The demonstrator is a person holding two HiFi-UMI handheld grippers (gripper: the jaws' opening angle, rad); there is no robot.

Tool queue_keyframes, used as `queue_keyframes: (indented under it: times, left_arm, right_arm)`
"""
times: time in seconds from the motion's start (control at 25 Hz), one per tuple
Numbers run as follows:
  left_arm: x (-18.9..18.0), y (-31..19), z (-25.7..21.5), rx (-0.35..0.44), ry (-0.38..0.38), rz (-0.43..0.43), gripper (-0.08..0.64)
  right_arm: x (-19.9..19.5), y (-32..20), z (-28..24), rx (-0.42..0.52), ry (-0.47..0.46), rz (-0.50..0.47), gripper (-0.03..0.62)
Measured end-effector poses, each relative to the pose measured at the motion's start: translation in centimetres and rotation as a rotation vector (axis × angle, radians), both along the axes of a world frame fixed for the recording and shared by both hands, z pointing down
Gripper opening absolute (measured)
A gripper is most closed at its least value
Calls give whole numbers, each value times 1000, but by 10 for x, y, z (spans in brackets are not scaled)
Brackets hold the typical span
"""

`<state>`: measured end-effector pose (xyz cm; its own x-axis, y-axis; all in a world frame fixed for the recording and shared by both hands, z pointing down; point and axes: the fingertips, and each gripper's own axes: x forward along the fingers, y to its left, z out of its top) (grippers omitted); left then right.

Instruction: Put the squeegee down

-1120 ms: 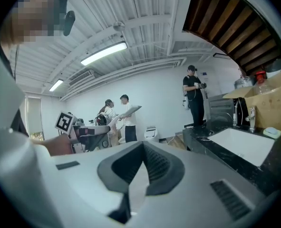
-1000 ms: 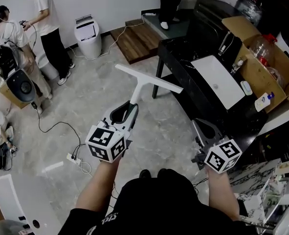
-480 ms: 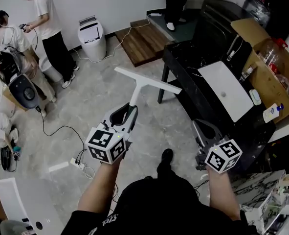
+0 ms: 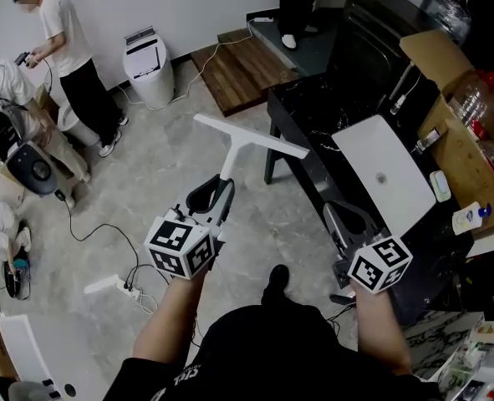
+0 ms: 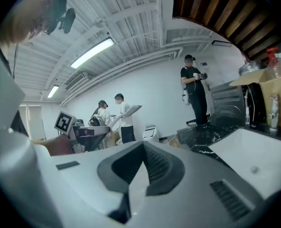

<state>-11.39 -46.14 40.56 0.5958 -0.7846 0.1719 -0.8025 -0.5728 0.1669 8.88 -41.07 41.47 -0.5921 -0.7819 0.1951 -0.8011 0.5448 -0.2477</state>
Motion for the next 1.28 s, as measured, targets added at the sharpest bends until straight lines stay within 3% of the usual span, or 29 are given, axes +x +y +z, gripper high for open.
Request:
queue_keyframes:
  times: [0.32, 0.6, 0.84, 1.04, 1.28]
  left_arm:
    - [61, -65, -5, -9, 23, 33, 103]
    - [89, -103, -4, -16, 1, 81, 103]
    - [115, -151, 5, -28, -5, 170, 103]
    - [145, -193, 20, -46, -33, 293, 103]
    - [178, -234, 45, -102, -40, 386, 103]
  right_arm:
    - [54, -64, 6, -15, -5, 18, 6]
    - [70, -98, 10, -41, -14, 49, 6]
    - [73, -133, 17, -64, -11, 96, 6]
    - [67, -171, 16, -65, 5, 141, 6]
    - [68, -191, 27, -90, 22, 198, 6]
